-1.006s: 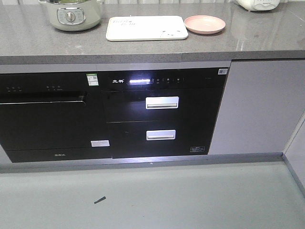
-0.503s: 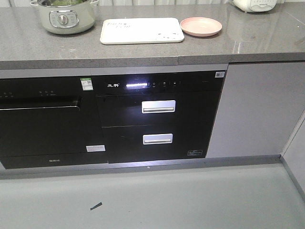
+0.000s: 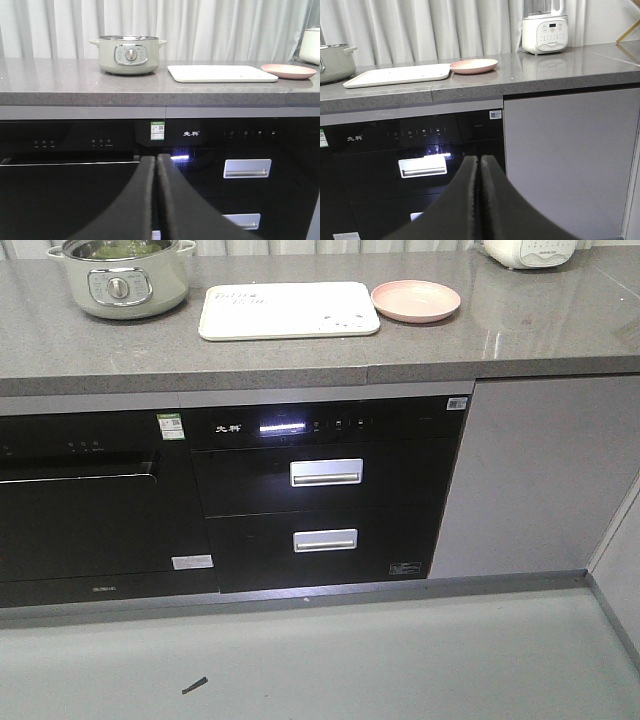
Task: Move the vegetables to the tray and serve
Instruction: 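Keep driving closer to the counter with the pot, tray and plate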
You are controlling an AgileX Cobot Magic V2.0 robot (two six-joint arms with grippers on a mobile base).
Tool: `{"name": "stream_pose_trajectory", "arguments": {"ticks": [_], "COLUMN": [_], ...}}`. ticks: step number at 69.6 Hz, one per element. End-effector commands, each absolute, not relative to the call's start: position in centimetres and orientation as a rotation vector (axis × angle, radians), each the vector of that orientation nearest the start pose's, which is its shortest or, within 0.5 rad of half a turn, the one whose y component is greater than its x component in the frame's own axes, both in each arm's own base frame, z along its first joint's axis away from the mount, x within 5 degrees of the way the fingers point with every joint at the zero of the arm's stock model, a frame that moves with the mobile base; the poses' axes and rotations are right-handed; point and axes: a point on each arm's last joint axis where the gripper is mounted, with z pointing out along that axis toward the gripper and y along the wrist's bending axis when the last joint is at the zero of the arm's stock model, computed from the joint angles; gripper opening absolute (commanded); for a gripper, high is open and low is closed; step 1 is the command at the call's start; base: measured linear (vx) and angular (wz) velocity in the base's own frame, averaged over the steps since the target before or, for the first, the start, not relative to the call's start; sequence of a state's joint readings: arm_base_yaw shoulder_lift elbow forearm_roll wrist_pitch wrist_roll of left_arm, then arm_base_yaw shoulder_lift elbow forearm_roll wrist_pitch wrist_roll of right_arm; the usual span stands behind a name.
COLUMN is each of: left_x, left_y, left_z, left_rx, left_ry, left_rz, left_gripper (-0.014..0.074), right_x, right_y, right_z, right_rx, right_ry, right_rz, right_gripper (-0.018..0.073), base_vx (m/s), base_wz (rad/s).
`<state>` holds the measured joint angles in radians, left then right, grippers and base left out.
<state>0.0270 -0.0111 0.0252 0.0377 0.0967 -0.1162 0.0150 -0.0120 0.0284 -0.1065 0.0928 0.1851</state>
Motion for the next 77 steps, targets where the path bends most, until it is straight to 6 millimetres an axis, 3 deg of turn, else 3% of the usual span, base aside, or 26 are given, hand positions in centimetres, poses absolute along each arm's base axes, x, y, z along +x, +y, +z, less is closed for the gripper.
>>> {"name": "stream_pose_trajectory", "arguments": {"ticks": [1, 77], "left_x": [5.65, 5.65], "left_y": [0.17, 0.17], "left_z": [19.66, 19.66], "left_rx": [-0.089, -0.089], "left_ry": [1.524, 1.524], "left_rz": [-0.046, -0.046], "left_gripper": [-0.0006, -0.0006], "right_x": [5.67, 5.67], "right_y": [0.03, 0.03], "right_z": [19.82, 19.82], "right_rx": [0.043, 0.043], "right_ry": [1.522, 1.522], "right_rz": [0.056, 0.056], "right_gripper": [-0.0003, -0.0003], "base_vx": [0.05, 0.05], "base_wz": [-0.02, -0.01]}}
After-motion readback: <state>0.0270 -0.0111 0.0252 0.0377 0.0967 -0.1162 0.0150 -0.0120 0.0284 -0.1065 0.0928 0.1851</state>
